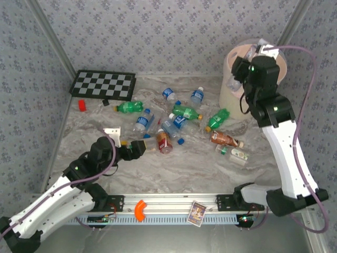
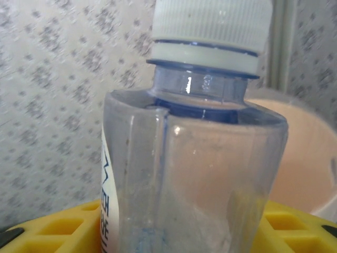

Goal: Put the plastic bottles in the bin

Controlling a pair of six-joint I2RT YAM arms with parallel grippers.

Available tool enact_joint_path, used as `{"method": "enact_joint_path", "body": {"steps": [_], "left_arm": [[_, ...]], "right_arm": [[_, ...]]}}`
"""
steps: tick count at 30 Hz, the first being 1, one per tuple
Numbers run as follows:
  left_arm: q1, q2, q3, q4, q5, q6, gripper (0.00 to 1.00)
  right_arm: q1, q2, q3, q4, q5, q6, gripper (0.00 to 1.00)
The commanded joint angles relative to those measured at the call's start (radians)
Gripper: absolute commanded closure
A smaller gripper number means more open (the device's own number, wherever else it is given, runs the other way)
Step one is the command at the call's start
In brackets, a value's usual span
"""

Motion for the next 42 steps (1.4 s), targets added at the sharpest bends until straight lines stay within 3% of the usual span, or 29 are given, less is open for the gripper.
{"method": "enact_joint_path", "body": {"steps": [1, 10, 18, 28, 30, 34, 35, 42], "left_arm": [[-0.005, -0.033, 0.042, -0.001, 0.034, -0.014, 0.0], [-0.004, -0.073, 0.055, -0.025, 0.057, -0.021, 0.0], [-0.007, -0.077, 0.067, -0.045, 0.07, -0.027, 0.0], [-0.006, -0.088, 0.072, -0.074, 0.053, -0.015, 0.0], [-0.006, -0.088, 0.07, -0.076, 0.053, -0.014, 0.0], [-0.006, -0.09, 0.066, -0.078, 0.052, -0.017, 0.0], [-0.006, -0.092, 0.064, -0.079, 0.052, -0.017, 0.0], [-0.007, -0.102, 0.045, -0.083, 0.043, -0.027, 0.0]], "right_arm": [[-0.057, 0.083, 0.09, 0.041, 0.033, -0.085, 0.44], [-0.209, 0.402, 0.441, -0.1, -0.003, -0.103, 0.45], [-0.241, 0.714, 0.86, -0.327, 0.009, -0.143, 0.45], [-0.235, 0.733, 0.839, -0.334, 0.005, -0.132, 0.45], [-0.233, 0.73, 0.837, -0.339, 0.0, -0.137, 0.41], [-0.213, 0.717, 0.832, -0.341, 0.02, -0.163, 0.04], [-0.203, 0.712, 0.829, -0.336, 0.028, -0.179, 0.0], [-0.141, 0.644, 0.756, -0.314, 0.051, -0.177, 0.0]]}}
